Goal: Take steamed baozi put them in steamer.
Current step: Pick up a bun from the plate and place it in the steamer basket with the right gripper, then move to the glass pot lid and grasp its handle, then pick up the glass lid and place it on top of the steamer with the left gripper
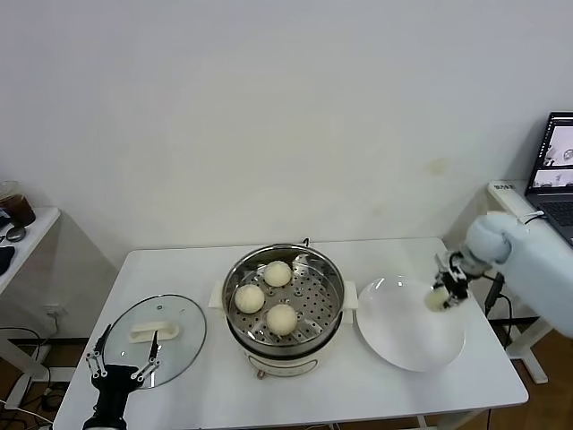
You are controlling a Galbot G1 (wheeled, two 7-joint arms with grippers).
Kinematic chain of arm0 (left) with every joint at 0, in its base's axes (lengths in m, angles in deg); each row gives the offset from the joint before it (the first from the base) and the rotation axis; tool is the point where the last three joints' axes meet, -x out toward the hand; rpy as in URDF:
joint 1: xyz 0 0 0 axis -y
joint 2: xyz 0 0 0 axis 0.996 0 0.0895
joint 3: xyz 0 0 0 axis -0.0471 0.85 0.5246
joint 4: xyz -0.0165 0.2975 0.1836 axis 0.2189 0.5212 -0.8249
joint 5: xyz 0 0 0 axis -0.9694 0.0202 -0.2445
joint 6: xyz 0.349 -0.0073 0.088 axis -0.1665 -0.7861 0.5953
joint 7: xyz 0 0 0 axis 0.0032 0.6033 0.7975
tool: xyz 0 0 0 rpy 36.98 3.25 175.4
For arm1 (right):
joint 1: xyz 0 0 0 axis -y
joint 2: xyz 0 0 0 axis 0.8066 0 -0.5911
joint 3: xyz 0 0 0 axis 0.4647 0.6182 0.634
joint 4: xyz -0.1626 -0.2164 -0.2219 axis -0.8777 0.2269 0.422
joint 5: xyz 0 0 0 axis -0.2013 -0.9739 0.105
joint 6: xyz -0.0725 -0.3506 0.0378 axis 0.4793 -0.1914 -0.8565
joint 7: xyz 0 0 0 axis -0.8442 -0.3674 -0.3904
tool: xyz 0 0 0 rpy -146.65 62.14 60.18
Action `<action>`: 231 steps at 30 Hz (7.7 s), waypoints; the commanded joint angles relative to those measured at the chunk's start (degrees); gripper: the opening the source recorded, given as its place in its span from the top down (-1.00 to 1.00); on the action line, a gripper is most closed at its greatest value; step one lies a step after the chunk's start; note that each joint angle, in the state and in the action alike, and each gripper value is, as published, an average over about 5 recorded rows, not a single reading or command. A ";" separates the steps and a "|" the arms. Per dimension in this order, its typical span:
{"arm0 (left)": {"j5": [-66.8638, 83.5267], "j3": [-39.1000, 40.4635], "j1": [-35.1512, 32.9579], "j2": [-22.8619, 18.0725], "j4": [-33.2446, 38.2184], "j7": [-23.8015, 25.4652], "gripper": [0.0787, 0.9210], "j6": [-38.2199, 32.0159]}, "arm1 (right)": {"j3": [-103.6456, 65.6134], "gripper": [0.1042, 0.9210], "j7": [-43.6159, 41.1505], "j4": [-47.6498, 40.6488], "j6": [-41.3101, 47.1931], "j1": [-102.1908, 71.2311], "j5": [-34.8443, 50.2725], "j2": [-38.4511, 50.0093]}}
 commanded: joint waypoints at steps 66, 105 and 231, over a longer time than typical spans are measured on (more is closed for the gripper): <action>1.06 -0.61 0.58 -0.68 0.21 -0.23 -0.77 -0.01 | -20.31 -0.76 67.99 29.32 5.00 -25.91 40.39 1.03; -60.64 -2.20 0.12 10.19 -8.80 -9.04 -0.77 6.75 | -96.05 -0.76 62.36 31.41 -20.06 -105.58 16.44 -42.44; -76.61 51.13 43.45 5.19 1.45 26.17 0.77 51.31 | -85.56 -0.76 62.45 29.83 -21.33 -103.24 -2.45 -47.00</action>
